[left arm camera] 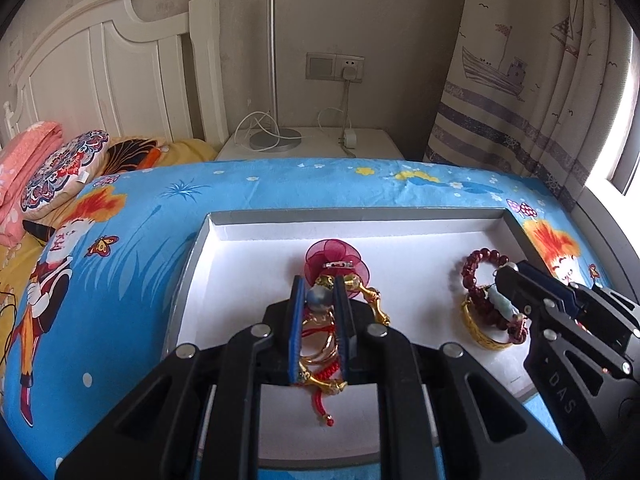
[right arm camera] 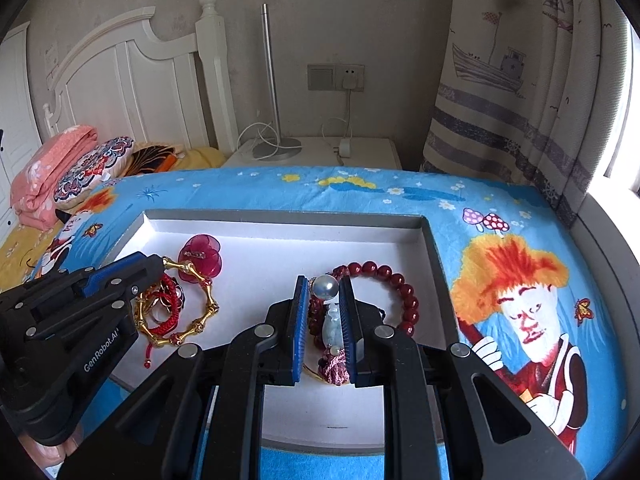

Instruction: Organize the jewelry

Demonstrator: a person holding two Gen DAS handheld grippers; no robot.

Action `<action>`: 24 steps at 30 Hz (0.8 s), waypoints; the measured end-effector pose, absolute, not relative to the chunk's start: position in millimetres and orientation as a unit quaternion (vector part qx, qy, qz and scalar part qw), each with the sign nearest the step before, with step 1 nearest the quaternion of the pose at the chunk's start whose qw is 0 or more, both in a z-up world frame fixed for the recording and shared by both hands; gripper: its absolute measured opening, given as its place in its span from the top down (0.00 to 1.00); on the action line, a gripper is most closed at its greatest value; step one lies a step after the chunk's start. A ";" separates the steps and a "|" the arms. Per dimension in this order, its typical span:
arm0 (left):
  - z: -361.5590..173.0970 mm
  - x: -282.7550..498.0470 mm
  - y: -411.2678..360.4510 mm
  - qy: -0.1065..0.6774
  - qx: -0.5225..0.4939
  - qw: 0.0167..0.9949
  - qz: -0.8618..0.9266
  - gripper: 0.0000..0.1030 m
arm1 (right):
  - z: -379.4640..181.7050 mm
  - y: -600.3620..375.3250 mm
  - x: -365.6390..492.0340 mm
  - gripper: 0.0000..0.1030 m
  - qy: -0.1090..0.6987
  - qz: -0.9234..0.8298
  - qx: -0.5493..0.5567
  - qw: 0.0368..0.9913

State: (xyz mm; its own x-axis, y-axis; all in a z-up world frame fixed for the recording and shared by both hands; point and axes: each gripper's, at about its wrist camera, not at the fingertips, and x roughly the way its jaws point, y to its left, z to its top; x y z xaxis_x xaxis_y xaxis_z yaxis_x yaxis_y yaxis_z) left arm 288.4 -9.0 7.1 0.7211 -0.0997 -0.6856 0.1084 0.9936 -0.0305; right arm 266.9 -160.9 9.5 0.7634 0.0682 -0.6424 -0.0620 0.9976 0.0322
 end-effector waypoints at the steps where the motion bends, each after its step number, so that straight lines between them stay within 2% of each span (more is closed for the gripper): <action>1: 7.2 288.5 -9.0 0.369 0.005 0.928 -0.056 0.85 | 9.0 -160.4 267.1 0.83 0.343 0.034 0.005 0.939; 2: 7.2 288.8 -8.8 0.370 0.005 0.927 -0.055 0.82 | 8.3 -160.6 267.5 0.83 0.344 0.034 0.006 0.938; 5: 8.4 286.8 -8.2 0.367 0.003 0.929 -0.054 0.59 | 7.8 -160.9 267.0 0.83 0.345 0.030 0.005 0.938; 7: 10.8 283.6 -8.7 0.363 0.003 0.930 -0.053 0.57 | 8.9 -162.8 265.3 0.77 0.344 0.030 0.008 0.938; 9: 14.6 278.3 -9.8 0.359 0.003 0.932 -0.055 0.55 | 11.6 -164.0 261.5 0.65 0.338 0.028 0.009 0.941; 17: 28.4 247.2 -13.5 0.349 -0.002 0.935 -0.062 0.31 | 25.8 -173.1 238.8 0.64 0.321 0.026 0.019 0.946; 19: 31.1 237.4 -13.6 0.348 -0.004 0.936 -0.062 0.28 | 28.3 -177.1 231.0 0.64 0.318 0.024 0.021 0.948; 24: 37.8 216.0 -11.2 0.343 -0.015 0.937 -0.064 0.15 | 32.4 -185.7 212.8 0.63 0.311 0.020 0.025 0.950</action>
